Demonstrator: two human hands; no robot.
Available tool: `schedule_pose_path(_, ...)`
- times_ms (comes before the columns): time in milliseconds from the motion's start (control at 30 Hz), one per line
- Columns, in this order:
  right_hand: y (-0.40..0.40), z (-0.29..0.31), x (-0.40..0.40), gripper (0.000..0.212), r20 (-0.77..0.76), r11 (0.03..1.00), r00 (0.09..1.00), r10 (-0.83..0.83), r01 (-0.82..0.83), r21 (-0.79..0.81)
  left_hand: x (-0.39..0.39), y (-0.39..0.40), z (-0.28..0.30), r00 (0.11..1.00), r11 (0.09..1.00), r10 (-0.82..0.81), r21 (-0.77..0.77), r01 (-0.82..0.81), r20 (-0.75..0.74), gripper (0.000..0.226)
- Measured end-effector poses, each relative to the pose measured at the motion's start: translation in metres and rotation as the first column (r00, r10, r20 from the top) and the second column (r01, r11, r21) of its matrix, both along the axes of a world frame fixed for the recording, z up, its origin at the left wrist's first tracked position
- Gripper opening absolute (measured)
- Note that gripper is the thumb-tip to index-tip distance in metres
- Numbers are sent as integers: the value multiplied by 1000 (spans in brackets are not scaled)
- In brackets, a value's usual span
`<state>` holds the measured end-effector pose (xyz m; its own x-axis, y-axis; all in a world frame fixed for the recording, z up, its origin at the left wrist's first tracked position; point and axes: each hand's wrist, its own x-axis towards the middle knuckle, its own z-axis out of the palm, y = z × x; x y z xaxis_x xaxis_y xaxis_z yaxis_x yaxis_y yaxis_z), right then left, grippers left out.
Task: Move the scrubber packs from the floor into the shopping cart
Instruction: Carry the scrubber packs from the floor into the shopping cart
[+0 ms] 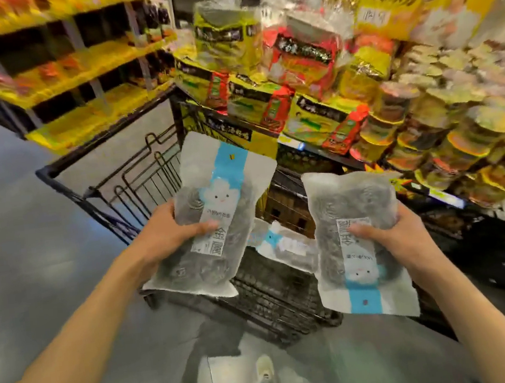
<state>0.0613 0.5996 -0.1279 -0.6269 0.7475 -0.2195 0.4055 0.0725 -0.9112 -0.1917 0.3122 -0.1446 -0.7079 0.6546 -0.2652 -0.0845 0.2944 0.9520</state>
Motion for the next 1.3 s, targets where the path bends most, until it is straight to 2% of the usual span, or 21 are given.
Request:
schedule_pose_path(100, 23, -20, -41, 61, 144, 993, 988, 49, -63, 99, -51, 23, -8, 995, 994, -85, -73, 82, -48, 64)
schedule_pose_path(200, 50, -43, -83, 56, 347, 957, 929, 131, -209, 201, -96, 55, -21, 979, 972, -179, -169, 161, -98, 66)
schedule_pose_path(300, 69, -78, -121, 54, 522, 919, 829, 201, -344, 193, -133, 89, -37, 960, 945, -242, -258, 199, -144, 63)
schedule_pose_path(433, 83, -144, -163, 59, 712, 862, 626, 318, -504, 58, -179, 131, -74, 903, 865, -405, -382, 326, -146, 46)
schedule_pose_path(533, 90, -208, -186, 64, 759, 827, 518, 394, -561, -47, -215, 161, -117, 813, 728, -577, -502, 467, -79, 53)
schedule_pose_path(567, 91, -231, -192, 66, 777, 811, 472, 418, -579, -85, -225, 170, -133, 767, 656, -640, -552, 515, -45, 64)
schedule_pose_path(633, 94, -278, -198, 63, 813, 779, 374, 446, -610, -147, -245, 187, -172, 671, 499, -741, -646, 578, 29, 102)
schedule_pose_path(667, 94, -301, -199, 60, 822, 768, 339, 457, -617, -172, -251, 195, -194, 621, 420, -781, -678, 604, 69, 106)
schedule_pose_path(733, 89, -341, -199, 55, 834, 746, 270, 482, -625, -229, -257, 208, -235, 530, 314, -842, -710, 631, 98, 94)
schedule_pose_path(833, 78, -392, -197, 35, 828, 724, 157, 538, -589, -359, -256, 216, -298, 412, 145, -895, -761, 632, 172, 95)
schedule_pose_path(933, 65, -405, -192, 23, 802, 727, 155, 576, -545, -417, -248, 217, -359, 297, -18, -908, -737, 676, 295, 94)
schedule_pose_path(1000, 54, -410, -188, 14, 795, 722, 116, 595, -512, -466, -238, 217, -390, 227, -109, -898, -692, 713, 376, 94)
schedule_pose_path(1067, 48, -427, -184, 30, 782, 706, 101, 615, -512, -490, -226, 216, -417, 175, -174, -891, -670, 721, 420, 94)
schedule_pose_path(1133, 40, -439, -186, 44, 785, 718, 125, 607, -509, -475, -215, 212, -439, 161, -249, -865, -685, 685, 475, 101)
schedule_pose_path(1200, 37, -445, -186, 42, 786, 722, 140, 602, -515, -462, -207, 209, -456, 161, -303, -837, -689, 658, 522, 106)
schedule_pose_path(1300, 38, -449, -185, 43, 810, 750, 186, 557, -531, -394, -202, 208, -465, 150, -340, -835, -711, 615, 529, 97)
